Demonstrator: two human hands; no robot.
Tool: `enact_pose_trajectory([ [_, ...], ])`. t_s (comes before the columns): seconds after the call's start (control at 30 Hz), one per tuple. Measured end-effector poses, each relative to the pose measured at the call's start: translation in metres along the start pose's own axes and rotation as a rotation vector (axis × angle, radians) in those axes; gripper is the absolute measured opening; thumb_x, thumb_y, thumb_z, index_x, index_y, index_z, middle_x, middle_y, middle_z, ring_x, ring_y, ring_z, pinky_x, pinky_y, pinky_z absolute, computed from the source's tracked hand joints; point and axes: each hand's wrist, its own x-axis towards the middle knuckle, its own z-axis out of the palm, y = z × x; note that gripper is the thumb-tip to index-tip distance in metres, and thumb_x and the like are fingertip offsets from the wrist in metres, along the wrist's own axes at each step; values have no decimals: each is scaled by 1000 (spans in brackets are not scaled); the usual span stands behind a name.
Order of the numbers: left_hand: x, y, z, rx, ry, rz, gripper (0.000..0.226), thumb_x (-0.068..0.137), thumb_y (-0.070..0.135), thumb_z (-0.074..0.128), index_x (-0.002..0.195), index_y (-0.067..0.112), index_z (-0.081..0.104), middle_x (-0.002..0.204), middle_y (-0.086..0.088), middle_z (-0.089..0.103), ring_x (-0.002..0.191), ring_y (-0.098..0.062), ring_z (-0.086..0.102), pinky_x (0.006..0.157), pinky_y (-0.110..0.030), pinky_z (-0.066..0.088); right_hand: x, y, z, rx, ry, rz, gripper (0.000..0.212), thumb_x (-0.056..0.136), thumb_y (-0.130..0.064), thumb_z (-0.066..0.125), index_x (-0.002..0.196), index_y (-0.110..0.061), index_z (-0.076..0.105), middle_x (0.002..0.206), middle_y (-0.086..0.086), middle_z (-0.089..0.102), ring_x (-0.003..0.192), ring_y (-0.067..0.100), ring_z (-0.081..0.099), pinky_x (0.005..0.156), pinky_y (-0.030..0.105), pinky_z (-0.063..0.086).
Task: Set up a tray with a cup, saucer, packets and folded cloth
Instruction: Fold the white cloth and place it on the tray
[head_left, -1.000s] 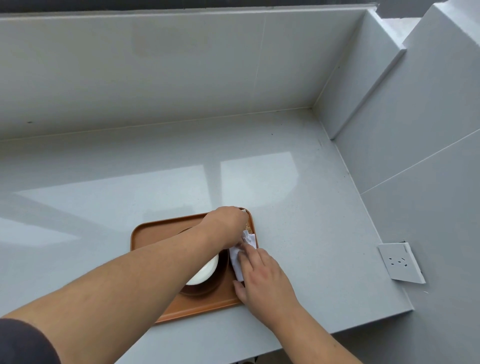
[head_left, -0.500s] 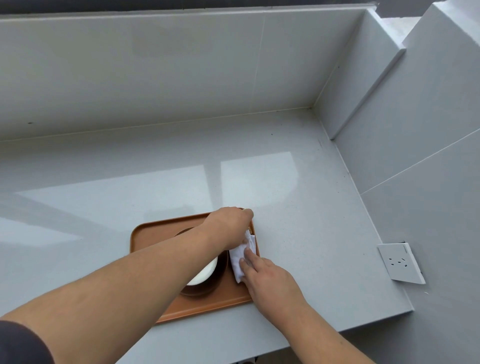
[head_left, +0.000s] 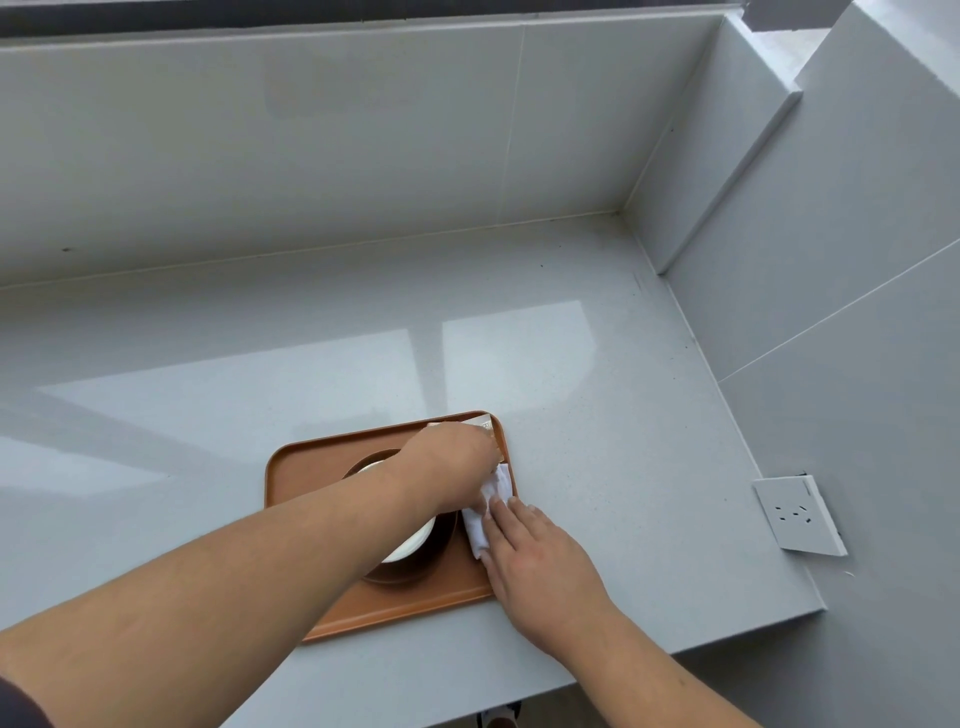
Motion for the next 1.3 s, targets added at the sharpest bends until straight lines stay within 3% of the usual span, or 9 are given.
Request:
enact_pose_trajectory([
  [0.1,-1,5,-1,-33,-69,82,48,105,42,55,147,21,52,146,5,54,132,-18,54,84,-27,39,-8,-7,13,19,-3,37,56,103,-36,48,151,-6,48,156,14,47,142,27,48,115,39,37],
  [0.2,-11,-5,12,-148,243,23,31,96,29,68,123,16,68,125,-5,68,112,-29,66,90,-38,55,-10,-7,19,32,6,56,57,105,-35,43,153,-6,43,159,13,41,146,25,42,118,39,29],
  [0.33,-13,-6,15,-156,279,6,31,91,29,72,119,16,69,119,-7,69,106,-29,67,90,-44,58,-7,-2,15,3,28,18,55,99,-35,42,145,-7,55,152,13,53,139,24,52,113,38,39],
  [0.47,-21,3,-3,-47,145,-11,46,97,39,66,137,16,60,135,-4,58,123,-27,60,96,-40,51,-4,2,12,9,10,-5,51,97,-34,52,141,-9,60,147,13,58,132,24,59,108,37,48],
  [0.57,-28,6,-5,-82,161,-20,44,99,33,65,139,14,58,138,-5,58,125,-28,58,102,-42,51,3,6,5,33,8,-9,48,90,-31,69,133,-11,67,138,11,65,119,23,68,95,35,58],
  [0.7,-31,8,-6,-50,168,-27,43,101,32,62,139,13,58,139,-6,57,126,-27,59,103,-41,51,16,12,-12,57,-6,-13,32,94,-37,56,113,-20,75,119,-1,72,88,19,71,64,32,58],
  [0.8,-28,10,-6,-56,148,-19,46,99,35,65,139,14,58,140,-4,55,124,-25,59,100,-40,52,23,14,-17,94,-58,24,38,101,-41,43,110,-21,74,110,-3,68,88,21,66,63,35,55],
  [1.07,-10,-1,15,-73,254,-17,36,92,33,69,123,15,65,124,-3,60,106,-23,65,79,-36,52,26,9,-14,175,-36,64,31,103,-37,49,110,-18,73,110,-1,66,97,21,62,72,36,55],
  [1.3,3,-5,29,-101,324,2,32,91,29,67,120,15,62,122,-4,57,104,-25,64,74,-36,49,32,10,-22,211,12,57,24,92,-34,58,86,-19,77,86,-2,64,75,19,61,59,31,46],
])
